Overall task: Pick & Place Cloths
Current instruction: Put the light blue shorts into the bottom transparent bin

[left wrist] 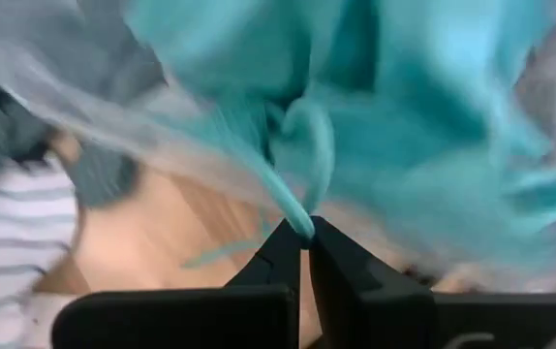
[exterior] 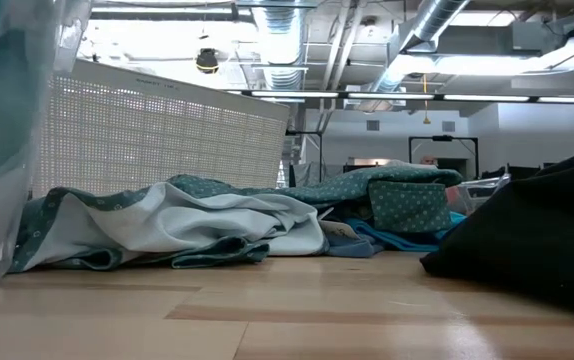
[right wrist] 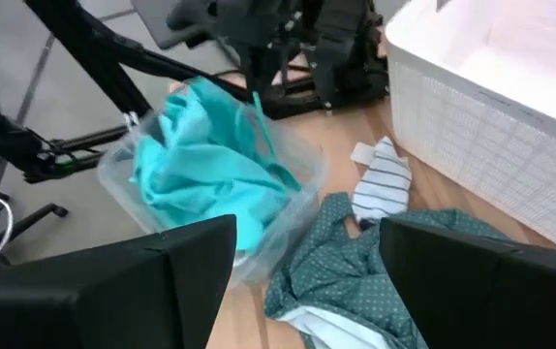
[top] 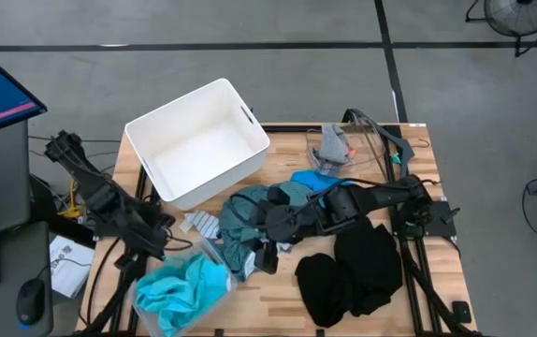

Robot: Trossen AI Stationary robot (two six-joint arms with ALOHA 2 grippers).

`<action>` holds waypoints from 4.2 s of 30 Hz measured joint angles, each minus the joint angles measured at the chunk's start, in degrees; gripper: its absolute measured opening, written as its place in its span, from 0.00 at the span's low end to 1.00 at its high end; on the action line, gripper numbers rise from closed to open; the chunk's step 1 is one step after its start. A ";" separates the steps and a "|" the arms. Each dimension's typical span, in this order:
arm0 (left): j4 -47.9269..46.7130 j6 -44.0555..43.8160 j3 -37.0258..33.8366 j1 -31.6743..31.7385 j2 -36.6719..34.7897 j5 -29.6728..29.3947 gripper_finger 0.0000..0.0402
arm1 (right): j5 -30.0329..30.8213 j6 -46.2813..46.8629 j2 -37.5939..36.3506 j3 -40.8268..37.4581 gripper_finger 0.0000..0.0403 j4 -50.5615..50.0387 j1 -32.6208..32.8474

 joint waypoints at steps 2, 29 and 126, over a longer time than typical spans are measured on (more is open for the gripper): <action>0.17 -1.11 2.64 0.00 -0.01 -1.36 0.00 | -0.04 -0.08 -0.12 0.05 0.62 0.09 0.37; 16.19 -24.95 7.44 -0.37 43.44 -11.93 0.03 | 0.22 -3.57 0.10 -0.97 0.62 -1.02 8.50; 13.60 19.77 4.47 12.85 18.50 10.16 0.00 | -4.48 -1.14 4.30 -0.97 0.62 3.42 9.01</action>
